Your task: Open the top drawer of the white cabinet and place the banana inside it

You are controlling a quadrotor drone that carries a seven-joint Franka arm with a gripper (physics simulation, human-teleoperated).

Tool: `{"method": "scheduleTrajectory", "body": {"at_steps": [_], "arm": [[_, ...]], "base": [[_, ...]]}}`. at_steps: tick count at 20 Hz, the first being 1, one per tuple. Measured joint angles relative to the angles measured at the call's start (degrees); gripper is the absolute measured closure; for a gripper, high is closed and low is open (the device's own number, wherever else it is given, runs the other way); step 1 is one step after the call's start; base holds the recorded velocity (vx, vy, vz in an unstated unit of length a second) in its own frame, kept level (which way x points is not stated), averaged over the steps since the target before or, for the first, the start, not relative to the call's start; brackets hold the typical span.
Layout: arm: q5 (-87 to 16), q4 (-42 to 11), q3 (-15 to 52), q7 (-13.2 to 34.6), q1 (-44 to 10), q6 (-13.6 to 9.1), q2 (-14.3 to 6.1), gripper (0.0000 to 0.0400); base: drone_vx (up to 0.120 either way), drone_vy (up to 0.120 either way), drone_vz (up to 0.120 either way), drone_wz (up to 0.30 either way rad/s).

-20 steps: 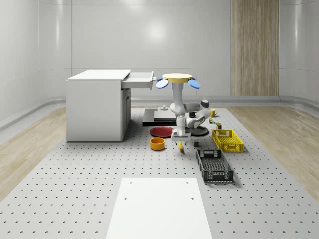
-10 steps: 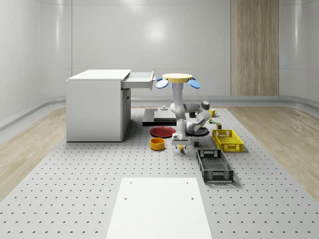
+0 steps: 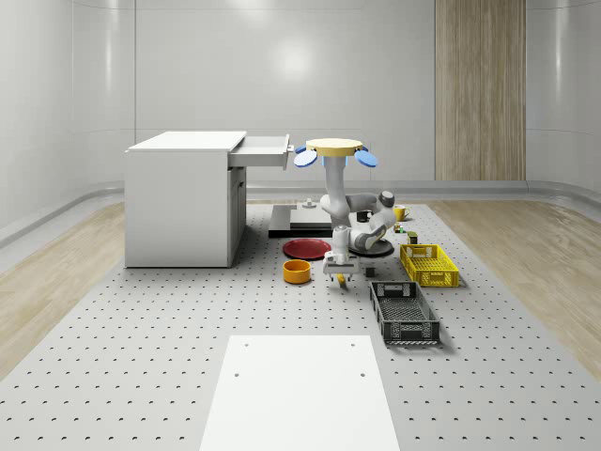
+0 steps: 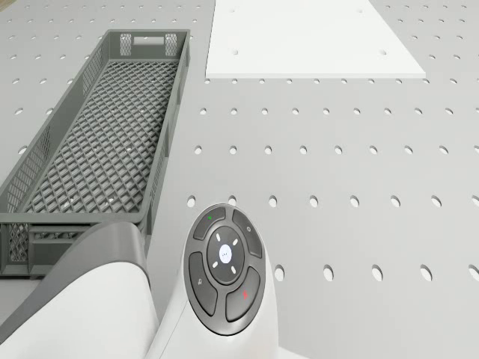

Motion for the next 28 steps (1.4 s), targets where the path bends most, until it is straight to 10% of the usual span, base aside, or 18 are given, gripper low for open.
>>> {"method": "scheduleTrajectory", "body": {"at_steps": [8, 28], "arm": [[0.74, -0.58, 0.59, 0.29, -0.96, -0.51, 0.45, 0.0207], [-10.46, -3.55, -10.86, -0.02, -3.42, -4.33, 1.14, 0.0207]], "base": [[0.000, 0.000, 0.000, 0.000], [-0.042, 0.008, 0.072, 0.000]]}}
